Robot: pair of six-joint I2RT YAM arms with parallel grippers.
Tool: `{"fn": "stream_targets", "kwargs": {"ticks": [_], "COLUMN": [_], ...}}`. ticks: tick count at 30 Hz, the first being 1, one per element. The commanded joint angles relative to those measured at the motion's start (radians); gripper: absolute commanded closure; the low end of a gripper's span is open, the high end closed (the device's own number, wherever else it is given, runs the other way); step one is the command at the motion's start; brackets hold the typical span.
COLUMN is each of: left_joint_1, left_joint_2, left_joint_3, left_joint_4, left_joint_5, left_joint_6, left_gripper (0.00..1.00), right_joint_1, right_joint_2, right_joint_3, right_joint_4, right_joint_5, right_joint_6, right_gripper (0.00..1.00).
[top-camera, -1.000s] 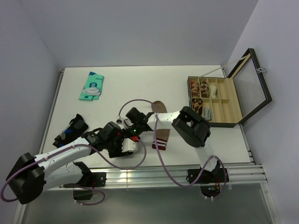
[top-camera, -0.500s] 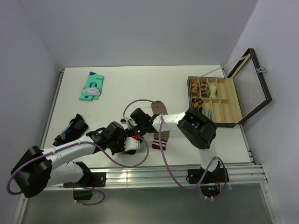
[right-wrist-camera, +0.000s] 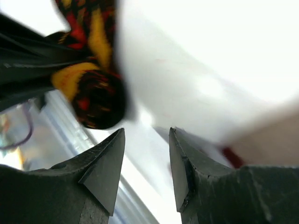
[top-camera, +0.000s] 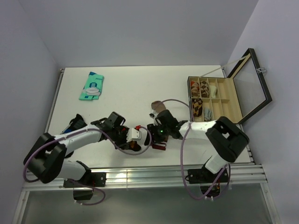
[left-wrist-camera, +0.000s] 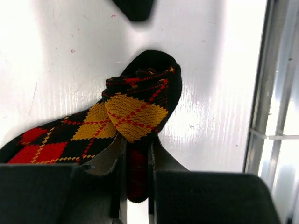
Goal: Roll the socks
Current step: Roll the sock at the center of the board.
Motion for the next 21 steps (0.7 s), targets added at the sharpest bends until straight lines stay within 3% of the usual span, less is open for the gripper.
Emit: {"fn": "stream_targets", "kwargs": {"ticks": [1, 8, 13, 21], "left_joint_1": [0.067, 0.214, 0.252, 0.254], "left_joint_2": [0.088, 0.386, 0.568, 0.626], "left_joint_3": [0.097, 0.352, 0.499, 0.530], "left_joint_4": [-0.182, -0.576, -0.837, -0.879], "left_joint_5": [0.138, 0.297, 0.350, 0.370], "left_joint_6": [0.110, 0.353, 0.522, 0.554], "left_gripper": [1.00, 1.00, 1.00, 1.00], "right_joint_1": [-0.023, 0.002, 0.150, 0.362], "right_joint_2": [-0.089, -0.322, -0.482, -0.427], "right_joint_3": [-0.101, -0.207, -0.256, -0.255], "right_joint_4": [-0.005, 0.052, 0.145, 0.319], "right_joint_5": [0.228, 0.348, 0.490, 0.660], "right_joint_6": [0.021, -0.020, -0.084, -0.170], "right_gripper": [0.48, 0.48, 0.41, 0.35]}}
